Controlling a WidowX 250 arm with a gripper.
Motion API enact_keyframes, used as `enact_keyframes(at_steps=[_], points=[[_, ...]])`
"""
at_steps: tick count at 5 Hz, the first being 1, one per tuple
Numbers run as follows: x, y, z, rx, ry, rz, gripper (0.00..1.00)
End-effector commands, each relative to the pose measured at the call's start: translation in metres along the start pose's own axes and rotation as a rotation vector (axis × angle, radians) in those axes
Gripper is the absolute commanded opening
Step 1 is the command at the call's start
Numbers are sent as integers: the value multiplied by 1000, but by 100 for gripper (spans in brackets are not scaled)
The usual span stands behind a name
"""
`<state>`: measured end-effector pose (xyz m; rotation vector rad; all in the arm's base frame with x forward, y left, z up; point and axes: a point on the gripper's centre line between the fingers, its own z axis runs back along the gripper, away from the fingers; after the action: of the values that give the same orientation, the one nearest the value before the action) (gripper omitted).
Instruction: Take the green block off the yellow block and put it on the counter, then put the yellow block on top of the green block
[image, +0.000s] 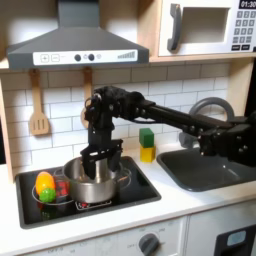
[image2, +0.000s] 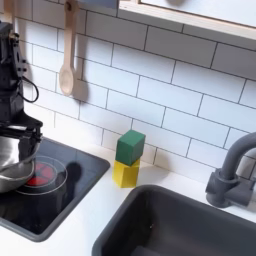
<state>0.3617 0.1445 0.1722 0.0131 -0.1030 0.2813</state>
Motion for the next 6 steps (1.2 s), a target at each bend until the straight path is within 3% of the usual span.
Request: enact_keyframes(at_steps=[1, 3, 5, 6], points=[[-9, -18, -12, -15, 29, -38, 100], [-15, -43, -9, -28, 26, -107, 100], [-18, -43, -5, -20, 18, -105, 100], [-15, -38, 6, -1, -10, -87, 100]])
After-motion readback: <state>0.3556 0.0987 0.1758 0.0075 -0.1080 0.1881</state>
